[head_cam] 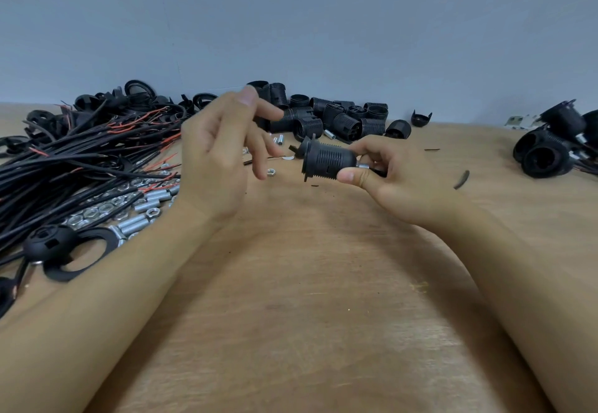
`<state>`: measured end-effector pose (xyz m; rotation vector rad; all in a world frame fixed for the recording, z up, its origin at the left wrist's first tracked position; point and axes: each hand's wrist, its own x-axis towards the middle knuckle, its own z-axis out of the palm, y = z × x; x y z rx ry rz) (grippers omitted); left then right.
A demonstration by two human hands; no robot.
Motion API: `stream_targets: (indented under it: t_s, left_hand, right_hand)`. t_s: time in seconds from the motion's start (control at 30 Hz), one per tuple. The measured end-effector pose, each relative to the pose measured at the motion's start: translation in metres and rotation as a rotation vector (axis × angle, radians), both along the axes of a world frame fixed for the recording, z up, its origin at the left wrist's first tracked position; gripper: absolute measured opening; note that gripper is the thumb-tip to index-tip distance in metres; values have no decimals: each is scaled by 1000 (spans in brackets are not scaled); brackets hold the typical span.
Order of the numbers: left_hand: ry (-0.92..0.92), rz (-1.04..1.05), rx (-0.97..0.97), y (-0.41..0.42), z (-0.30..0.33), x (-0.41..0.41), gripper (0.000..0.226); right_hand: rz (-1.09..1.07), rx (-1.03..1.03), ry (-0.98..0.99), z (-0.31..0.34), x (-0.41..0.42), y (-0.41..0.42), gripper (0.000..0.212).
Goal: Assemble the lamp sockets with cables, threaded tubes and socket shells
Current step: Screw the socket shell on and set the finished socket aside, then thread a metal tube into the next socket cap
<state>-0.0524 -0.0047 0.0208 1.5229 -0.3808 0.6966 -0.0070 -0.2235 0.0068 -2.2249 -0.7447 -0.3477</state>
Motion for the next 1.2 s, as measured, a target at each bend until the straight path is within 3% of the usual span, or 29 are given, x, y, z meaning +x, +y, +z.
stream_targets:
  t_s: [0.13, 0.3, 0.4, 0.5, 0.63, 0.7, 0.83, 1.0, 1.2]
  left_hand:
    - [32, 119, 283, -6, -9, -1, 12]
    - [-86, 194, 699, -10, -18, -2, 28]
    - [-154, 218, 784, -11, -18, -4, 22]
    - [-143, 175, 837, -11, -19, -6, 18]
    - [-96, 91, 885, -12, -21, -6, 16]
    - [-76, 90, 903, -11, -21, -5, 17]
    - [-20, 97, 938, -8, -21, -4, 20]
    - [35, 122, 989, -7, -24, -2, 20]
    - [252, 328, 1197, 0, -28, 6, 40]
  right_hand:
    - [4, -3, -8, 0, -1, 3, 28]
    - [-39, 0, -15, 2, -6, 5, 24]
    - [-280, 15, -90, 6, 0, 0, 14]
    - [-619, 13, -106, 12, 10, -20, 23]
    - [-911, -229, 56, 7, 19, -56, 30]
    - [-1019, -342, 103, 5, 23, -65, 19]
    - [-1216, -360, 198, 10, 22, -66, 50]
    - [-909, -338, -85, 13, 16, -40, 26]
    - [-602, -274, -70, 0, 11, -12, 20]
